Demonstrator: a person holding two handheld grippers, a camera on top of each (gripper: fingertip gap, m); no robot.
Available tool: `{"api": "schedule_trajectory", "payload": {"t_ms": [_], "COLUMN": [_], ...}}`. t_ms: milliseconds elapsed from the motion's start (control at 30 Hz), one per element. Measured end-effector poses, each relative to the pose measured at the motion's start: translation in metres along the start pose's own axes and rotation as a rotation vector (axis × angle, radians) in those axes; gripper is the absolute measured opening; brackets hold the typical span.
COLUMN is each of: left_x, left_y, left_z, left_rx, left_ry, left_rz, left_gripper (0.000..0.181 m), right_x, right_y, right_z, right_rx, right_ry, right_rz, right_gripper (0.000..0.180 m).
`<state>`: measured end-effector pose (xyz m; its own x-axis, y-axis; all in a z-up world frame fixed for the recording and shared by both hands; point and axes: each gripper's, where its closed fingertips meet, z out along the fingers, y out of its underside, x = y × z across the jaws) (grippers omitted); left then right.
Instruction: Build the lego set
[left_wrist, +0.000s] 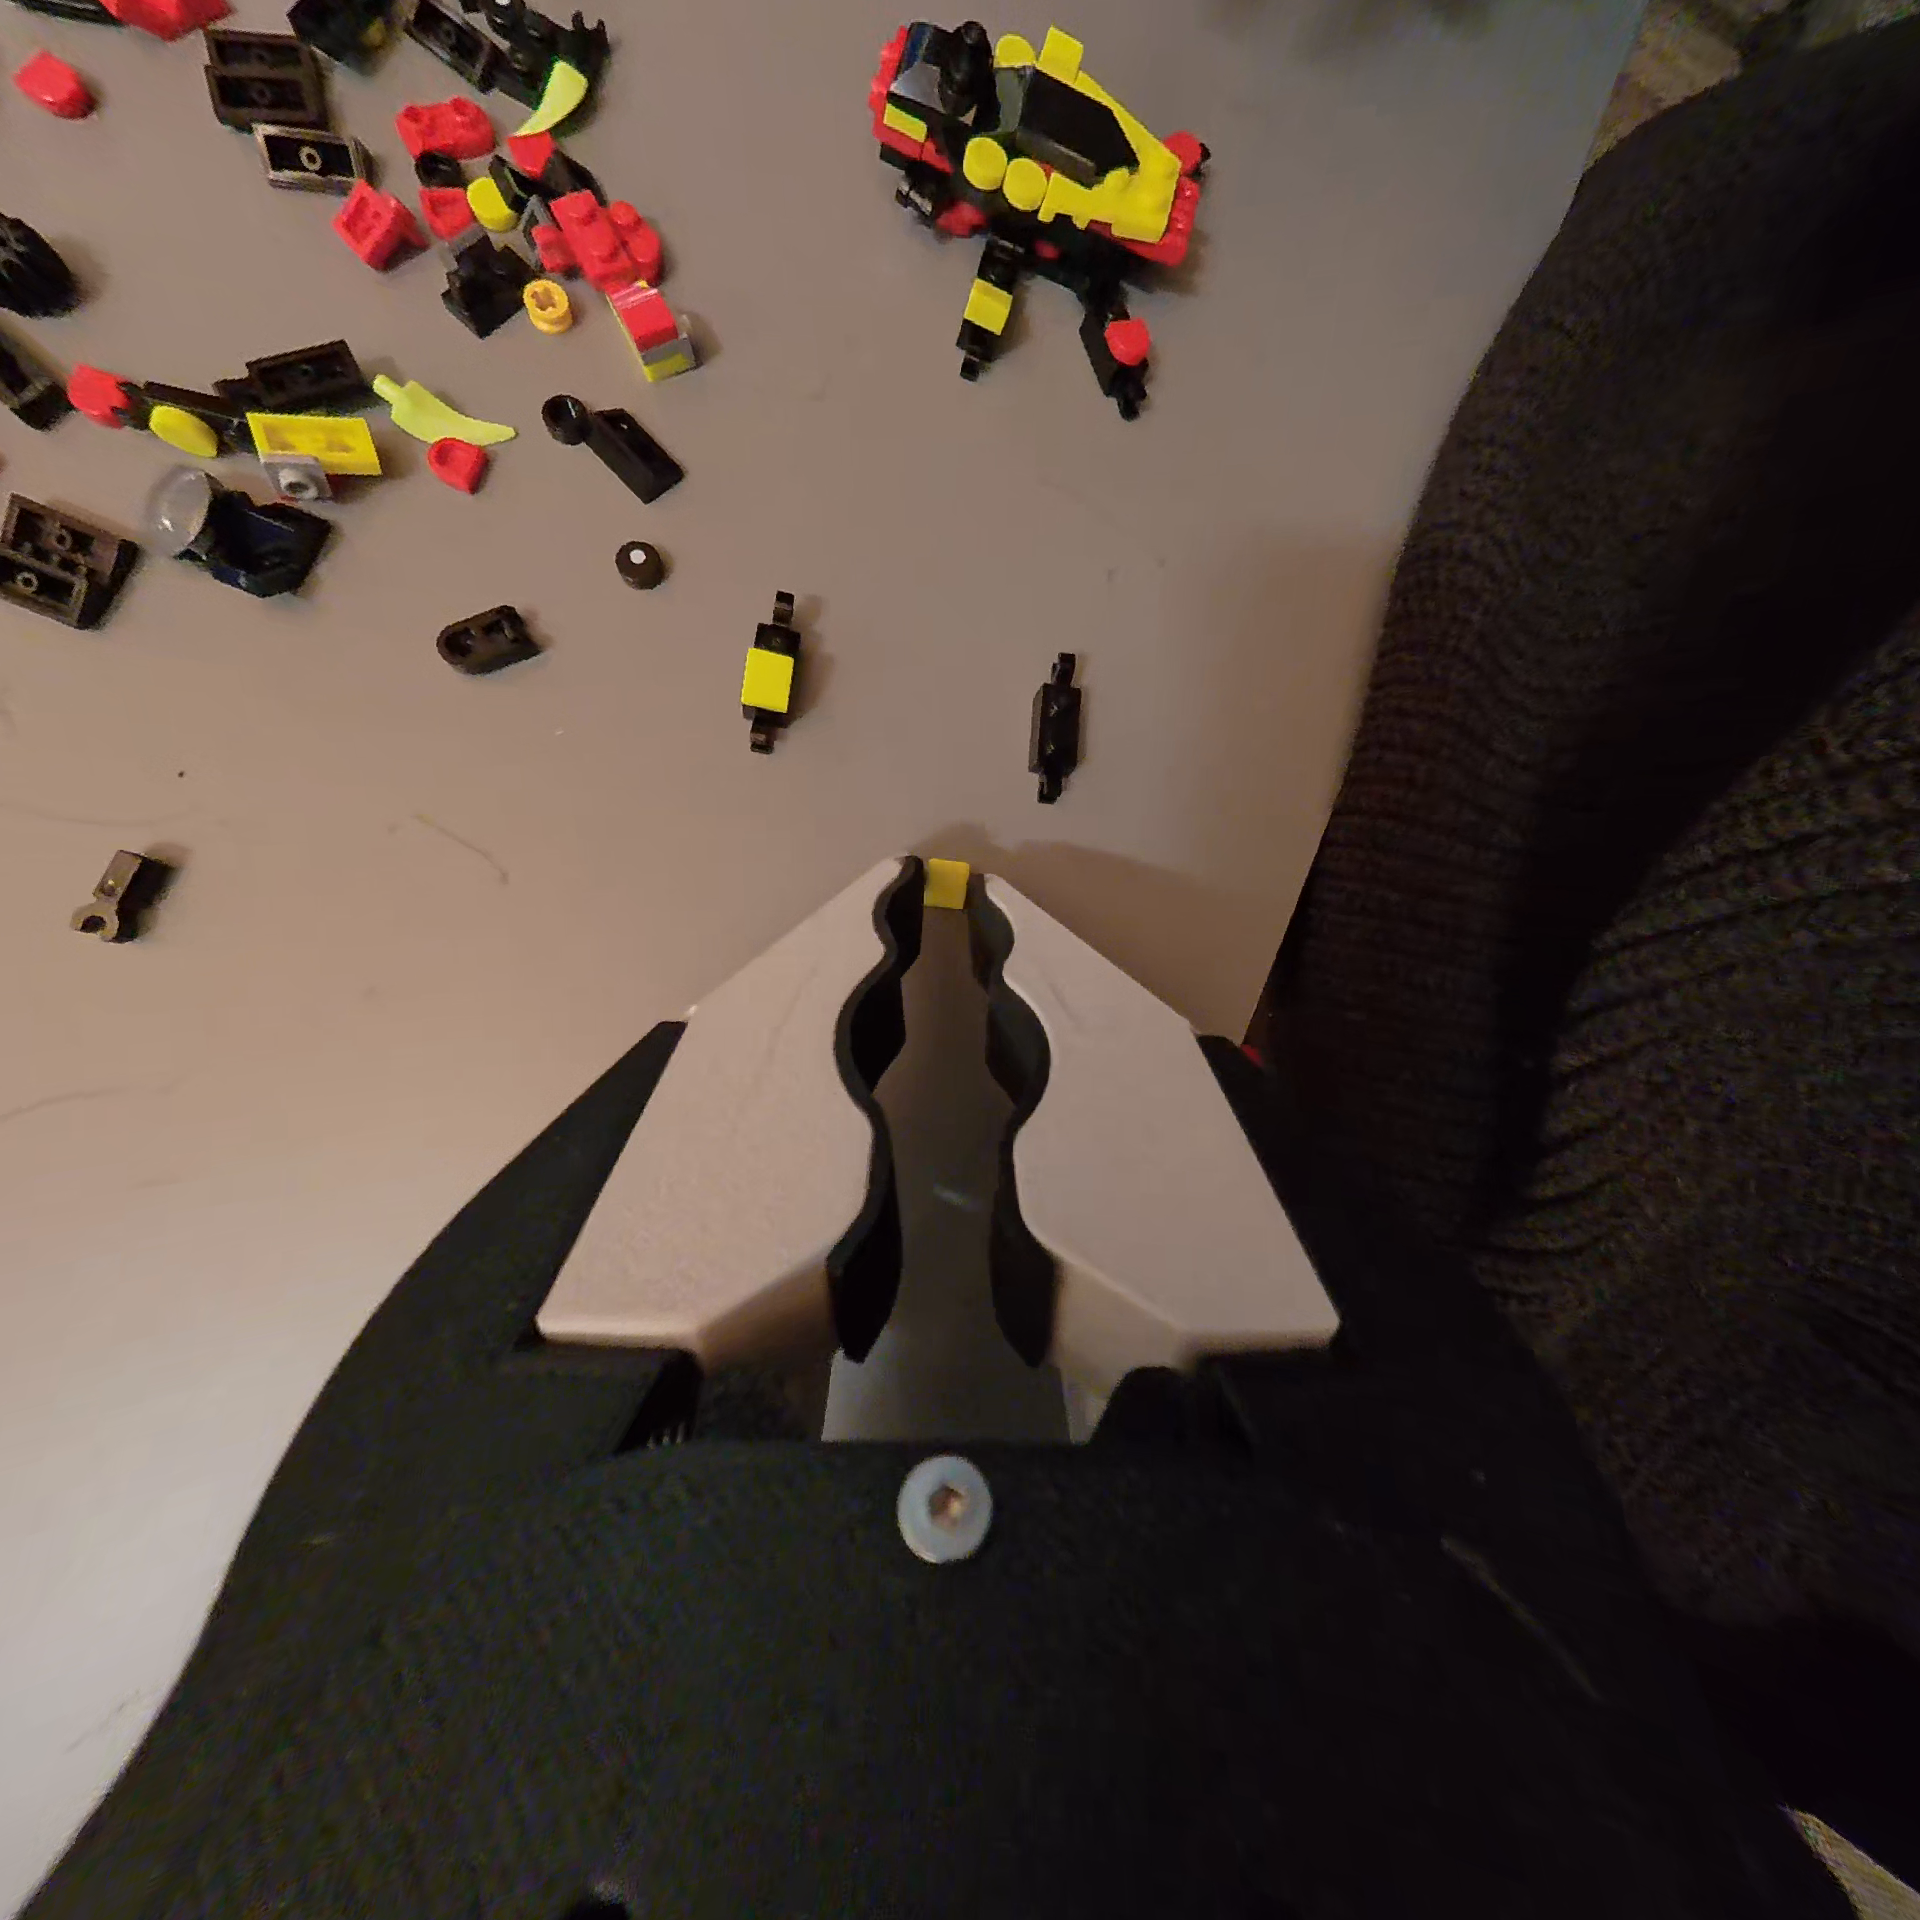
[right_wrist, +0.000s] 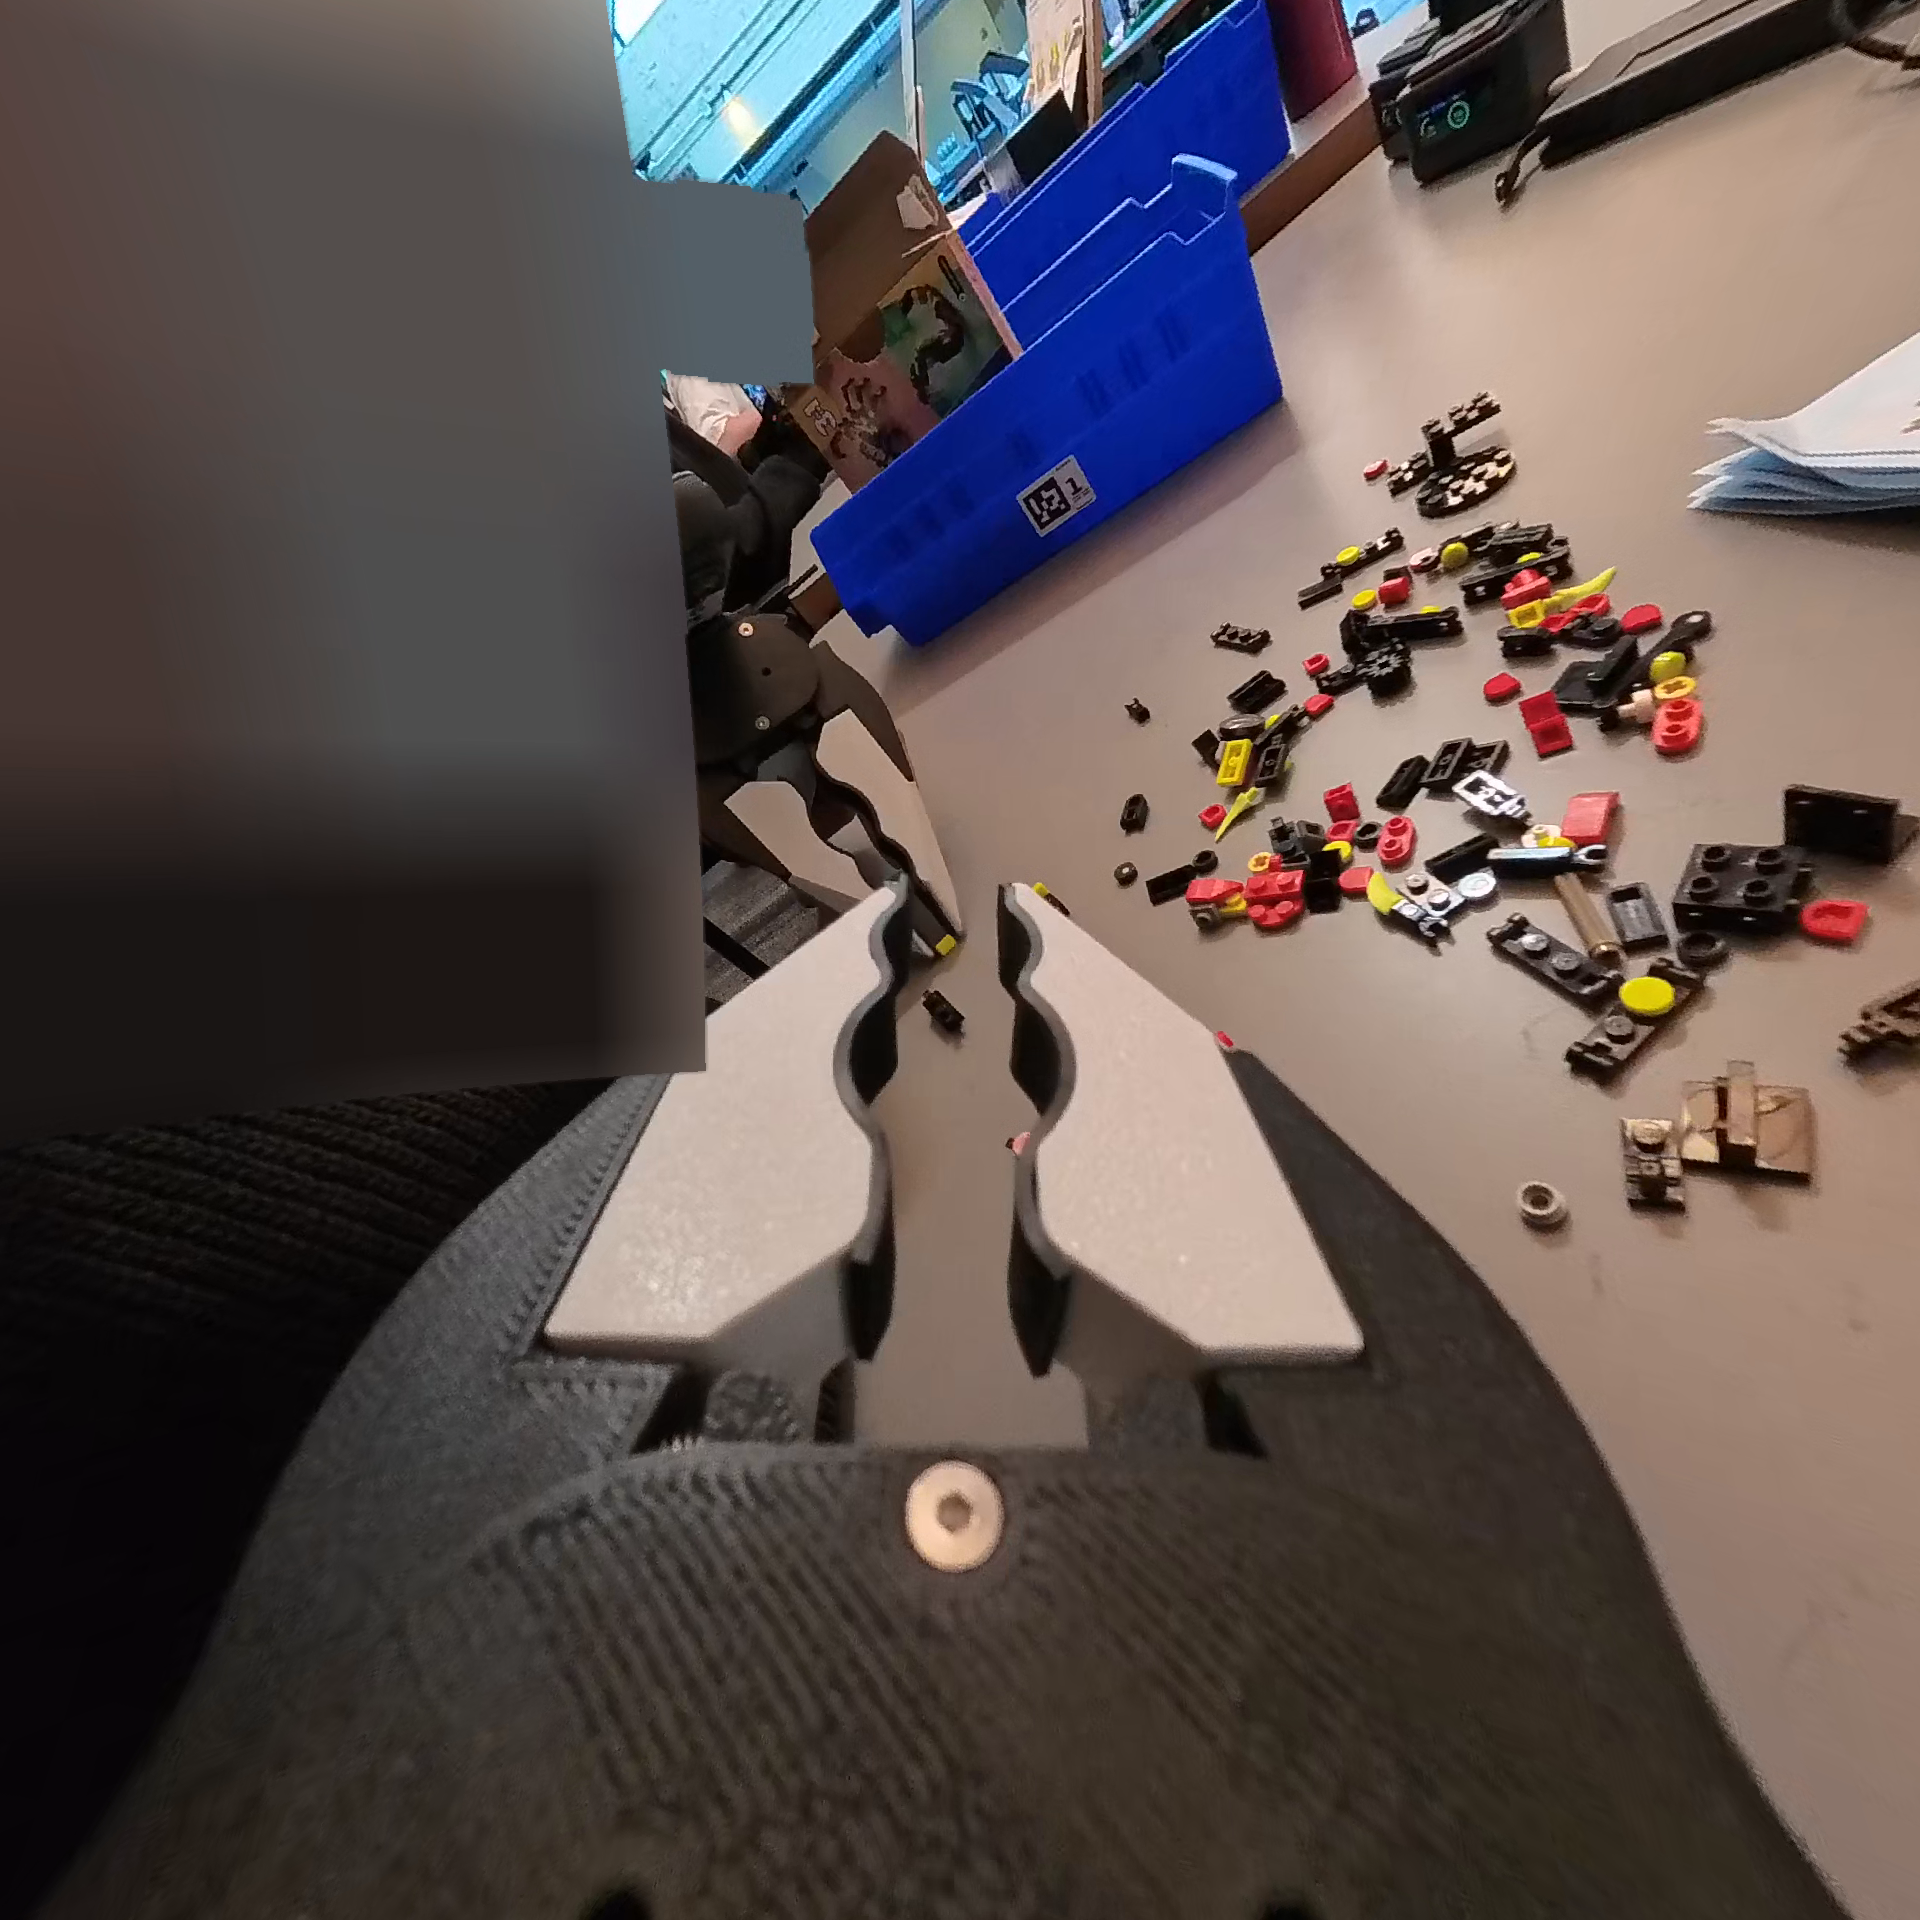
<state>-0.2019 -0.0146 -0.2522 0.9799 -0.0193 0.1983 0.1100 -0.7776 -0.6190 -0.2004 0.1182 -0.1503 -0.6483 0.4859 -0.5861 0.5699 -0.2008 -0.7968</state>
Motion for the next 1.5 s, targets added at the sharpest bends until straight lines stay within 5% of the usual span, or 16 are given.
{"api": "schedule_trajectory", "payload": {"t_ms": [733, 1500], "left_x": [0.023, 0.023], "left_y": [-0.029, -0.023], "left_z": [0.009, 0.013], "left_rx": [0.053, 0.006], "left_ry": [0.012, -0.022], "left_rz": [-0.042, -0.071], "left_gripper": [0.006, 0.007], "right_x": [0.0, -0.029], "right_y": [0.005, 0.067], "right_z": [0.004, 0.063], "right_rx": [-0.024, -0.338], "right_ry": [0.004, 0.003], "right_rz": [0.007, -0.242], "right_gripper": [0.013, 0.014]}}
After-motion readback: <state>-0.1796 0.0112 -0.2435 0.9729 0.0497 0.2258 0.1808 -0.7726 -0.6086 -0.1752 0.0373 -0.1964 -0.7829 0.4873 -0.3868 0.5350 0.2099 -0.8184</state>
